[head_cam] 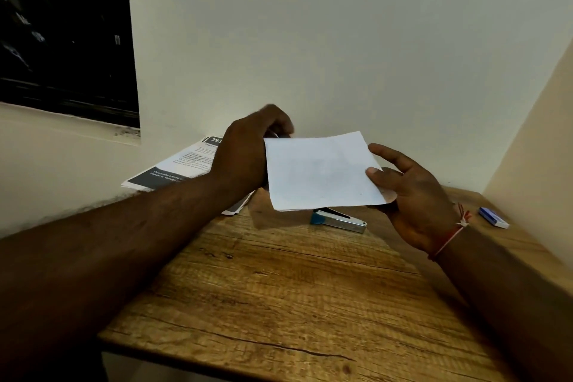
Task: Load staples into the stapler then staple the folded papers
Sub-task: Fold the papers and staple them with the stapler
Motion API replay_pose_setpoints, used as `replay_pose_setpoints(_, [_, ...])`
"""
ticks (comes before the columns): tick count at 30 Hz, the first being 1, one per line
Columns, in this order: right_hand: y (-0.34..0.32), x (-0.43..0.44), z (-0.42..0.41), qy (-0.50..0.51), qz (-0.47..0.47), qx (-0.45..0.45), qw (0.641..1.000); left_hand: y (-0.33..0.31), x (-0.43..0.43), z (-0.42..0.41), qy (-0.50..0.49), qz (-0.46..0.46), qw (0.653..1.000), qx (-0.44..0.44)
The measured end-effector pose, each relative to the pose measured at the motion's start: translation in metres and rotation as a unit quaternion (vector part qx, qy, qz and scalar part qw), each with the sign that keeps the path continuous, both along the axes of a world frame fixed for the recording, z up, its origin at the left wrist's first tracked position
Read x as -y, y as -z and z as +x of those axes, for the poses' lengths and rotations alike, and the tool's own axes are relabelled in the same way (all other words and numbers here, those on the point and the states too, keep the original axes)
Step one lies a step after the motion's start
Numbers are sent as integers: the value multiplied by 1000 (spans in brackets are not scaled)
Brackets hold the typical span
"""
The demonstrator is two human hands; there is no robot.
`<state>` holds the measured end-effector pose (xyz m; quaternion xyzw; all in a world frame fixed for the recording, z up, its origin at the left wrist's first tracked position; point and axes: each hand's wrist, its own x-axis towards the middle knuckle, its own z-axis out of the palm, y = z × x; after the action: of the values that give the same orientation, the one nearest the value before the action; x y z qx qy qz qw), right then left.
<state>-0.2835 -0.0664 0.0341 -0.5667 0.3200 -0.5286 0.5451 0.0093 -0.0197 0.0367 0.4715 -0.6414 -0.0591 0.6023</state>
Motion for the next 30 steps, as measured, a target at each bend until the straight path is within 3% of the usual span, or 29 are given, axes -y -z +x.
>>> replay_pose_setpoints(4, [4,-2,5,60,-50,-33,996,-4,11,8,-139,60,986,-66])
replay_pose_setpoints(6, [5,-4,6,86,-74,-55,992,-5,14,13,-131,108,980,-107])
replay_pose_setpoints(12, [3,-4,4,137,-87,-67,985,-15,8,9,89,229,927,-284])
replay_pose_setpoints(16, [3,-4,3,132,-81,-73,985,-22,5,15,245,290,831,-407])
replay_pose_setpoints(18, [4,-5,5,111,-85,-78,987,-23,0,19,333,333,786,-401])
replay_pose_setpoints(22, [3,-12,10,62,-86,-87,991,-23,-15,18,464,354,736,-343])
replay_pose_setpoints(26, [4,-13,10,12,-81,-99,992,-23,-20,17,499,365,714,-330])
replay_pose_setpoints(30, [4,-13,11,1,-64,-80,995,-22,-17,10,471,370,723,-344])
